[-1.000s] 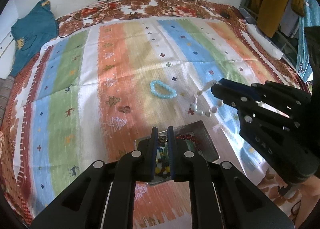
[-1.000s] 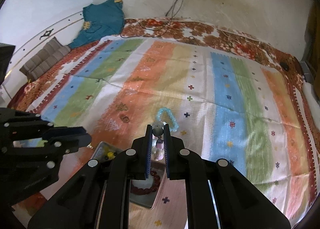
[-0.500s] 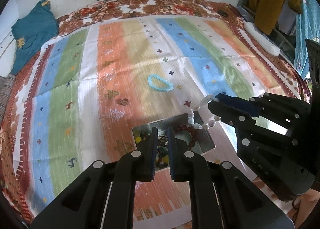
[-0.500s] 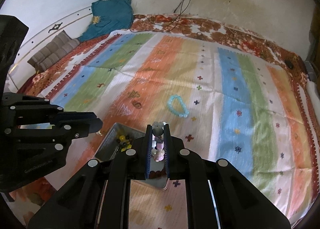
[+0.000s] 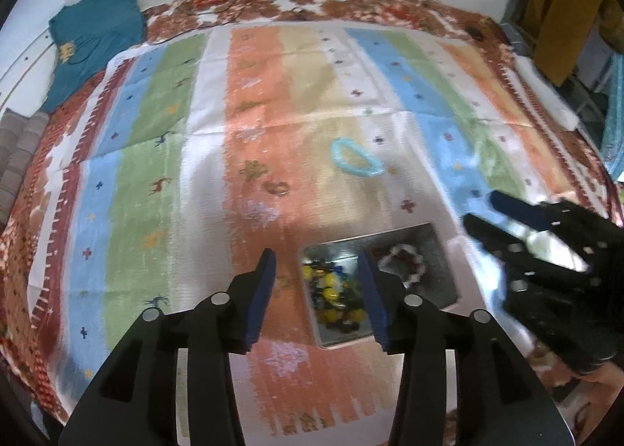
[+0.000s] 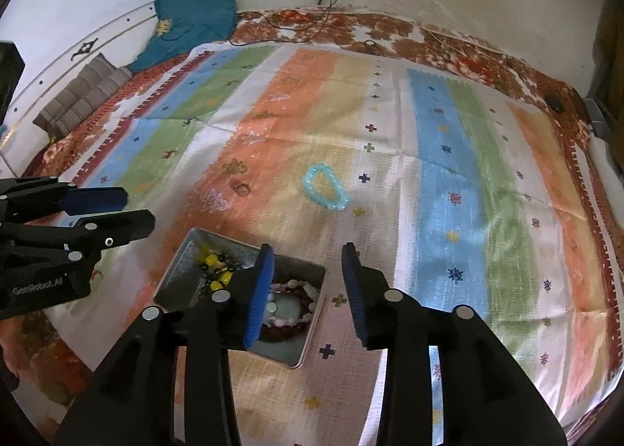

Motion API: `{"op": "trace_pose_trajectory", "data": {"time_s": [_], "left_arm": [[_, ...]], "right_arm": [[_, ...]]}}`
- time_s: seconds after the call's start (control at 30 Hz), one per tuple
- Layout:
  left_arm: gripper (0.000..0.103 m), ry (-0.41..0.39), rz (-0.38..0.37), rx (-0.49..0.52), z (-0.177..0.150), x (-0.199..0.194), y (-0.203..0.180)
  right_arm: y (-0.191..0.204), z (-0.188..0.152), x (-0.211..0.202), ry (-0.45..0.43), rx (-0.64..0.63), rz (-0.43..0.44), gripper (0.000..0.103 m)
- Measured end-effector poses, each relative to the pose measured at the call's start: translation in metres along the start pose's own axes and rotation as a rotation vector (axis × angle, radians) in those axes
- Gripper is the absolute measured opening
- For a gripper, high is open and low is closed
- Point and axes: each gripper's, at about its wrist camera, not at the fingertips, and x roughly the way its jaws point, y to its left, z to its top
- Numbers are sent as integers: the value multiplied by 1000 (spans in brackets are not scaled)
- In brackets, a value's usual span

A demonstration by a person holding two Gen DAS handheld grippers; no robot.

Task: Organize jewelry
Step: 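Open both tools over the tin to release the ring and shell bracelet, then grasp the silver ring with the left tool while the right grasps the light blue bead bracelet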

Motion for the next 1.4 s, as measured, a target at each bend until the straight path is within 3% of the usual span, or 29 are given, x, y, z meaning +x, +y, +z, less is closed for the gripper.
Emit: {"op": "trace_pose_trajectory", "data": {"time_s": [0.13,0.37,0.5,0.7,0.93,1.4], "left_arm": [[48,30,48,-33,3,15,14],[61,29,64,-31,8,22,16],[62,41,77,-35,14,31,17],[68,51,106,21,21,40,12],[69,70,137,34,28,55,15],[69,97,117,-70,44,92,40]], "right_arm": [[-7,5,8,7,17,-18,47],[-20,16,26,18,41,-46,55],[-26,21,37,32,46,-48,60],[-32,30,49,42,58,-58,66],[-38,40,65,61,74,-39,66],[-43,51,98,119,103,-8,66]]}}
